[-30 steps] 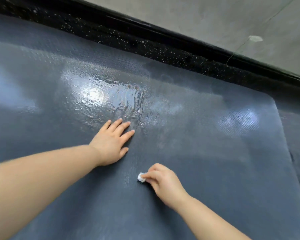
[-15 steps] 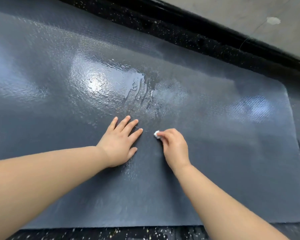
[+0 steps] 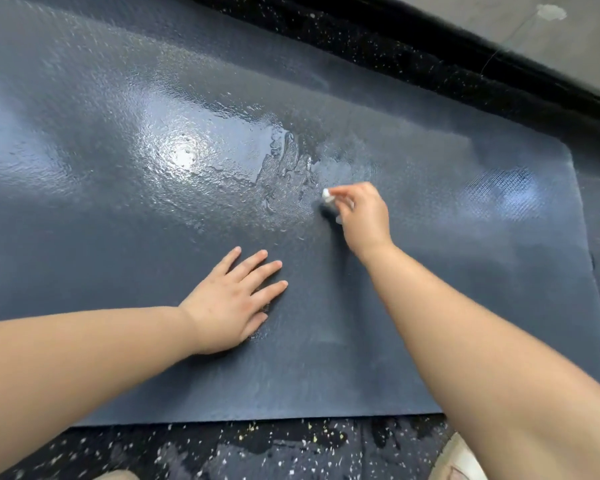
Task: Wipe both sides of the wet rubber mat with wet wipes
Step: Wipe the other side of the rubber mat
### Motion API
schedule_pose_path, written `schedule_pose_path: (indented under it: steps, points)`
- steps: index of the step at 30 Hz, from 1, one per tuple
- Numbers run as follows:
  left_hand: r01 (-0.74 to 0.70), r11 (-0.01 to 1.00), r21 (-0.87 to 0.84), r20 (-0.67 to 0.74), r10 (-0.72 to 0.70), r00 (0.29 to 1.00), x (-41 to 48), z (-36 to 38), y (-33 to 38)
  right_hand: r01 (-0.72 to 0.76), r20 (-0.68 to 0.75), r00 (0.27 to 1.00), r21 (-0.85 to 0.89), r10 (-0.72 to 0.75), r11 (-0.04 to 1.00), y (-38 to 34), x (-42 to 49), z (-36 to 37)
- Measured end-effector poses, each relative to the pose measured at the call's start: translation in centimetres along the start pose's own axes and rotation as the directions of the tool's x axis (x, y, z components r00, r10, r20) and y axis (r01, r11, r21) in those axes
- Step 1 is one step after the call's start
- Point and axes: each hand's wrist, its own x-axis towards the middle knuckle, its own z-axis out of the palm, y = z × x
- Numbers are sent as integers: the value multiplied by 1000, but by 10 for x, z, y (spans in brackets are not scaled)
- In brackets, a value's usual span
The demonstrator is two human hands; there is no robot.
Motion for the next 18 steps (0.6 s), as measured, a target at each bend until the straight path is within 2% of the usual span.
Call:
schedule_pose_path:
  steps: [4, 6, 8, 11, 14, 15, 16, 18]
  points:
    - [-42, 999, 18, 15, 42, 999, -1, -1, -7, -47, 31, 998, -77, 49, 996, -6, 13, 26]
    - [-43, 999, 15, 14, 43, 999, 0, -1, -7, 42, 88, 996, -107, -33, 993, -6, -17, 28]
    - [-42, 999, 14, 5, 42, 999, 0, -1, -6, 189, 173, 970, -102, -170, 977, -2, -67, 22]
    - [-44, 999, 4, -8, 44, 999, -2, 0, -9, 325, 351, 891, -53, -287, 944, 11, -147, 5]
    - [-51, 999, 4, -15, 51, 999, -4, 1, -10, 372, 585, 753, -1, -301, 928, 23, -180, -12]
    - [-47, 999, 2, -20, 47, 999, -4, 1, -10, 364, 595, 748, 3, -294, 932, 25, -175, -16]
    - [-43, 999, 2, -24, 43, 999, -4, 2, -9, 318, 546, 794, 3, -268, 948, 27, -167, -19]
    - [-39, 999, 12, -24, 39, 999, -6, 3, -9, 164, 286, 945, 7, -159, 986, 32, -137, -21]
